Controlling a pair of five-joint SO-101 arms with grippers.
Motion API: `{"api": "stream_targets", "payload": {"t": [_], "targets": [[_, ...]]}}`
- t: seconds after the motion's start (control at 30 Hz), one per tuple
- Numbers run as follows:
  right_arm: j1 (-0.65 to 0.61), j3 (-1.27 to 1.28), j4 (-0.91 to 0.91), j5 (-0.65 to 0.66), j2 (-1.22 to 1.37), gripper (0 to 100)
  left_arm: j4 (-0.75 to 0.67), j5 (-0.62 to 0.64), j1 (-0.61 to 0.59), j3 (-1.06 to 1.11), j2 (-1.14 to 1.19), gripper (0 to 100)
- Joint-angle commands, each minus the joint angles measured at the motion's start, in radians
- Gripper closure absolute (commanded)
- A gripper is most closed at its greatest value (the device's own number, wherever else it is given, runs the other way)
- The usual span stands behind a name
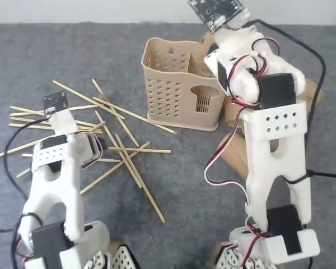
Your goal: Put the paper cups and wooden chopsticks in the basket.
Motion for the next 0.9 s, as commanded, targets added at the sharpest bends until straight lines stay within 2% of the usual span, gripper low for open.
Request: {"api": "stream_targets", "payload": {"t": [0.0, 0.27, 0.47, 0.53, 0.67, 0.87], "targets": [[-0.016, -0.040, 0.033, 0.048, -0.024, 99.0, -0.026, 0.011, 0.009, -0.027, -0.011, 73], [-0.019, -0.041, 0.048, 0.060, -0.036, 97.2, -0.026, 0.011, 0.009, -0.027, -0.011, 73], [-0.042, -0.106, 0.110, 0.055, -0.096, 81.1, -0.026, 0.011, 0.011, -0.027, -0.011, 73], [-0.058, -0.158, 0.160, 0.055, -0.113, 78.4, -0.026, 0.011, 0.011, -0.027, -0.011, 73], [-0.064, -0.278, 0.240, 0.025, -0.136, 79.8, -0.026, 0.011, 0.011, -0.027, -0.011, 73], [0.012, -0.448, 0.410, -0.058, -0.159, 80.0, -0.026, 0.011, 0.011, -0.027, -0.011, 73]]}}
